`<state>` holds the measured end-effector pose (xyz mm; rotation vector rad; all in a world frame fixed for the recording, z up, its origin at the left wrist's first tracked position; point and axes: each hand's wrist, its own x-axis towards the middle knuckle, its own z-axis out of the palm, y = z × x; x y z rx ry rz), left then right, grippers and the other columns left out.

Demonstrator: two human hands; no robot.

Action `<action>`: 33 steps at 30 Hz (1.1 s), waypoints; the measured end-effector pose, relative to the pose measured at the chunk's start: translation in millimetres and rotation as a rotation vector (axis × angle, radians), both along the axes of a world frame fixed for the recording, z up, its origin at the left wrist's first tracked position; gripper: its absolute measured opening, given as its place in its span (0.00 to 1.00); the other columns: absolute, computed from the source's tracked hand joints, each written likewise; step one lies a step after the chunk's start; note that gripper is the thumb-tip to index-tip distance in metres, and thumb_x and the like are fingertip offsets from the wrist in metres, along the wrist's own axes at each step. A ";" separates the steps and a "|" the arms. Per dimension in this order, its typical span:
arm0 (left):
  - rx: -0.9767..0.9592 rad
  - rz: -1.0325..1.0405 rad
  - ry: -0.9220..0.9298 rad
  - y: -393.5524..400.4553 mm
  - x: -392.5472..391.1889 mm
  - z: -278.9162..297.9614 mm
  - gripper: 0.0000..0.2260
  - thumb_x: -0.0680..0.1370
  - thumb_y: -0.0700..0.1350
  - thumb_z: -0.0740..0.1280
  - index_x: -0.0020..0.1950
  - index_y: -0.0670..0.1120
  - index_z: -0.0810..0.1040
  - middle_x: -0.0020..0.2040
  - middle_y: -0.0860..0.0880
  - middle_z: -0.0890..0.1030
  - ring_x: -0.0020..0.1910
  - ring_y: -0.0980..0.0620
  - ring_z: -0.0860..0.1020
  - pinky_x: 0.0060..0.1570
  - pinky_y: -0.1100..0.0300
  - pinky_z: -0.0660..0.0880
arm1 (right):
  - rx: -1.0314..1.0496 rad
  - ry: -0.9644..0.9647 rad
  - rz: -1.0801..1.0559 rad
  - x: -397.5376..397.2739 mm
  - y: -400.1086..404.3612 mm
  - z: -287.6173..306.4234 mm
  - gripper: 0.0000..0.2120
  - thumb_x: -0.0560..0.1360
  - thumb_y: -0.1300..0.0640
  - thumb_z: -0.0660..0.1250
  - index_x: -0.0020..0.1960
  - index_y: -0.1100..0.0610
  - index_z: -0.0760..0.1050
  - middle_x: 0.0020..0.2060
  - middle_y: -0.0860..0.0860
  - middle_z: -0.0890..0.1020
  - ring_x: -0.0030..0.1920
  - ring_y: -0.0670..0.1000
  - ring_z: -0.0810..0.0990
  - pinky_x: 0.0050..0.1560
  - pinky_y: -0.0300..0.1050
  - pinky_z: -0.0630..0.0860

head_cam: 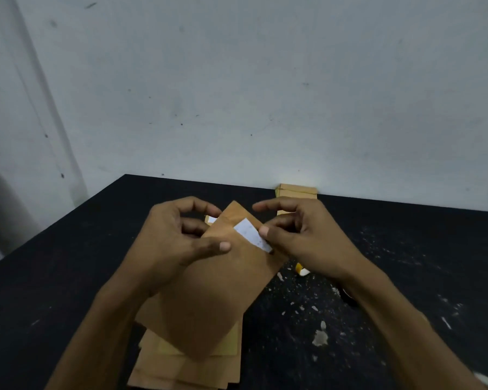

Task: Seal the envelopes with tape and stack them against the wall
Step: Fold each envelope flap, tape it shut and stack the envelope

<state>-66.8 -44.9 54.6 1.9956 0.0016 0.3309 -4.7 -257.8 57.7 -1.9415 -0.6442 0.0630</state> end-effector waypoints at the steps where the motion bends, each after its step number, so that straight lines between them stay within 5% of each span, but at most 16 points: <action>1: 0.005 -0.017 -0.005 -1.3 -1.9 4.1 0.19 0.65 0.43 0.80 0.53 0.50 0.80 0.39 0.52 0.86 0.41 0.56 0.85 0.36 0.68 0.79 | -0.005 0.011 0.045 -0.8 -2.9 5.9 0.14 0.78 0.65 0.68 0.63 0.57 0.79 0.40 0.59 0.86 0.45 0.57 0.85 0.48 0.44 0.81; 6: 0.011 -0.049 -0.002 -7.6 -6.7 14.2 0.20 0.64 0.44 0.80 0.53 0.51 0.80 0.38 0.51 0.86 0.40 0.55 0.85 0.37 0.67 0.78 | 0.060 0.045 0.069 -8.7 -10.8 16.2 0.16 0.74 0.67 0.73 0.59 0.58 0.80 0.36 0.55 0.87 0.37 0.45 0.84 0.44 0.37 0.81; 12: -0.038 -0.111 0.004 -21.8 -6.9 15.8 0.21 0.64 0.41 0.80 0.55 0.49 0.80 0.40 0.48 0.87 0.42 0.50 0.86 0.46 0.50 0.82 | 0.170 0.142 0.033 -14.1 -17.6 15.4 0.17 0.69 0.68 0.77 0.57 0.59 0.81 0.30 0.53 0.83 0.31 0.47 0.80 0.35 0.37 0.77; 18: -0.008 -0.196 0.004 -33.9 -5.5 21.3 0.21 0.64 0.41 0.80 0.55 0.50 0.80 0.39 0.48 0.87 0.41 0.50 0.86 0.45 0.51 0.82 | 0.175 0.296 0.099 -18.4 -28.8 18.5 0.17 0.72 0.68 0.74 0.59 0.56 0.80 0.44 0.64 0.86 0.44 0.64 0.85 0.46 0.52 0.83; 24: 0.033 -0.291 0.049 -47.5 -0.6 22.5 0.21 0.64 0.43 0.79 0.55 0.49 0.80 0.38 0.47 0.86 0.39 0.49 0.86 0.46 0.46 0.83 | 0.165 0.413 0.015 -15.3 -36.4 14.6 0.18 0.66 0.73 0.76 0.53 0.58 0.83 0.46 0.75 0.81 0.41 0.63 0.80 0.46 0.56 0.79; 27: 0.039 -0.324 0.078 -55.9 2.5 17.8 0.23 0.62 0.47 0.79 0.55 0.50 0.80 0.39 0.48 0.87 0.40 0.51 0.86 0.46 0.47 0.83 | 0.138 0.461 -0.031 -15.2 -40.2 9.3 0.19 0.66 0.74 0.75 0.54 0.59 0.82 0.46 0.70 0.83 0.43 0.62 0.81 0.52 0.62 0.80; 33: -0.198 -0.261 0.151 -73.9 14.9 -17.9 0.24 0.65 0.36 0.79 0.59 0.48 0.79 0.45 0.47 0.87 0.45 0.46 0.85 0.47 0.46 0.83 | 0.223 0.536 -0.072 -20.0 -76.4 -19.7 0.14 0.72 0.60 0.74 0.57 0.61 0.81 0.50 0.58 0.86 0.49 0.52 0.85 0.50 0.46 0.82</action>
